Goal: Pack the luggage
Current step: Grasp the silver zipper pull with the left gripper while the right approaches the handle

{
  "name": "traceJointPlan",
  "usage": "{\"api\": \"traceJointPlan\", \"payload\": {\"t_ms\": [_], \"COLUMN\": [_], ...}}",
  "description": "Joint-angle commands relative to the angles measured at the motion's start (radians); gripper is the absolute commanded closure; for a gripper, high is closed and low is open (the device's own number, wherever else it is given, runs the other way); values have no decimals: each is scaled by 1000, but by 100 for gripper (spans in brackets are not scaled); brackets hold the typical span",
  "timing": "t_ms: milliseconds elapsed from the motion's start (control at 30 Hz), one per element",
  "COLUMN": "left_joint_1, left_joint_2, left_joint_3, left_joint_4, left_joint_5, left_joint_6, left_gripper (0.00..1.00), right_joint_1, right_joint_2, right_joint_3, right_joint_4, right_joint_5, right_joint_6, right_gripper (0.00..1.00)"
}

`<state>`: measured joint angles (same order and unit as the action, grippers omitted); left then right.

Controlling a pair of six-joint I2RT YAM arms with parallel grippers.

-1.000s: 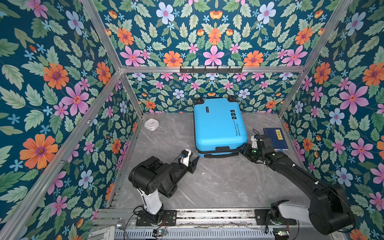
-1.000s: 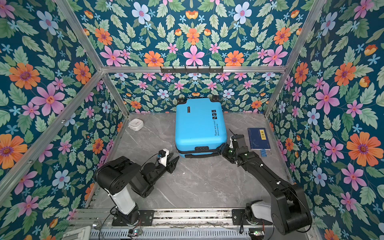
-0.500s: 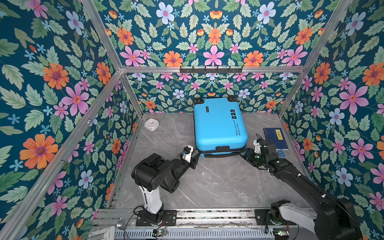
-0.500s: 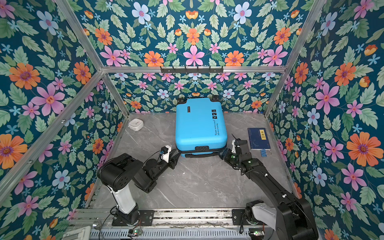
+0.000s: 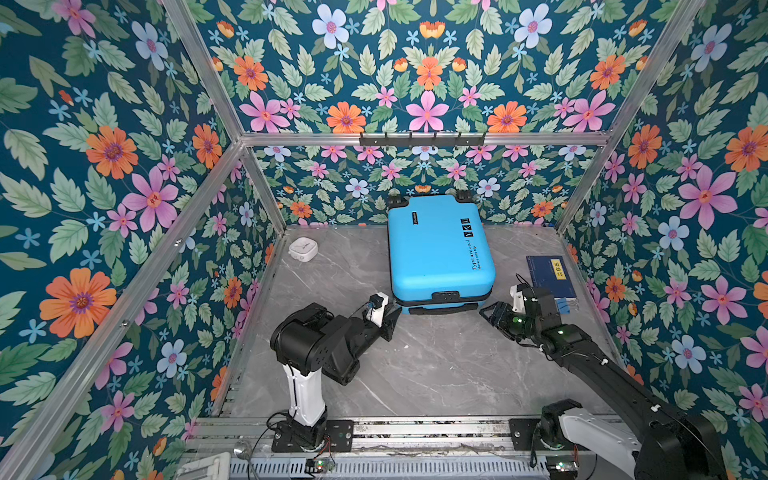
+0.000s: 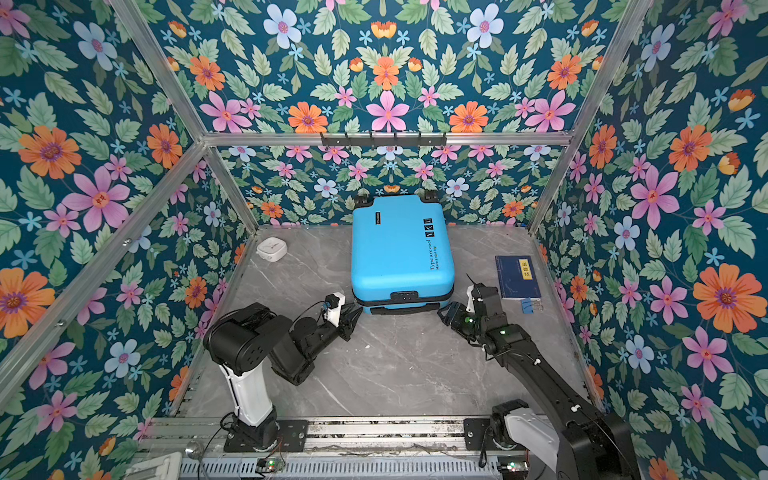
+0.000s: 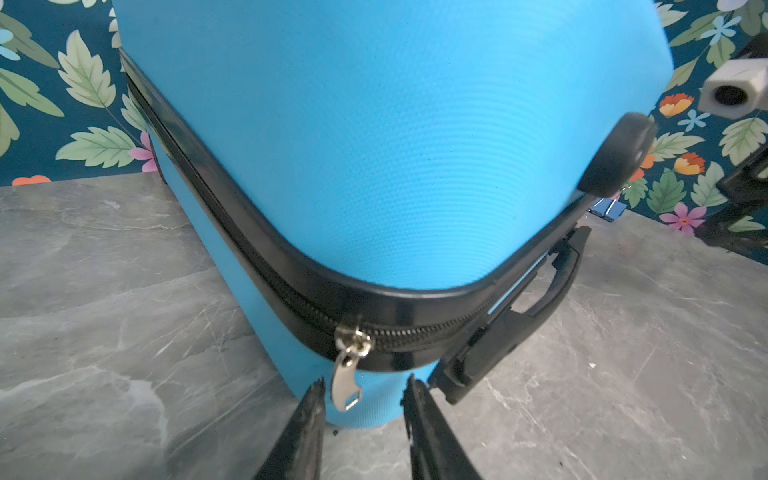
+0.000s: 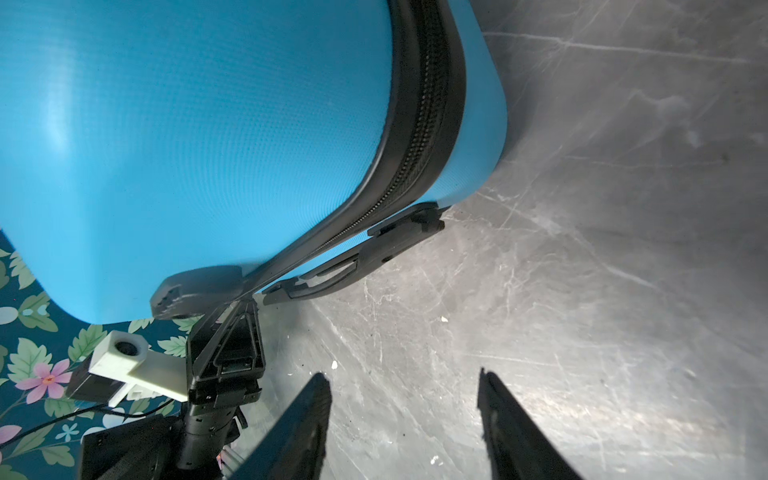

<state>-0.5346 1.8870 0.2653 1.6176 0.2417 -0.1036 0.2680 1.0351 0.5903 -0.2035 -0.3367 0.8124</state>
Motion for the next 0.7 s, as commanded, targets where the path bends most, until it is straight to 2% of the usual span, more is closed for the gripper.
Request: {"api": "traceJointPlan", "payload": {"t_ms": [0,300,667], "left_joint_1": [1,1,1], "left_joint_2": [3,7,-7], "left_joint_3": [10,11,15], "left_joint_4": [31,44,44], "left_joint_5": [6,13,13], "left_joint_6": [-7,-11,-18], "left_gripper": [67,74,92], "right_joint_1": [0,1,0], "right_joint_2": [3,-12,0], "right_joint_3": [3,-23,-48], "right_joint_4": [10,18,55], "right_joint_5": [-2,-10,-38], "right_joint_6": [5,19,43], "right_gripper": [42,42,42]}}
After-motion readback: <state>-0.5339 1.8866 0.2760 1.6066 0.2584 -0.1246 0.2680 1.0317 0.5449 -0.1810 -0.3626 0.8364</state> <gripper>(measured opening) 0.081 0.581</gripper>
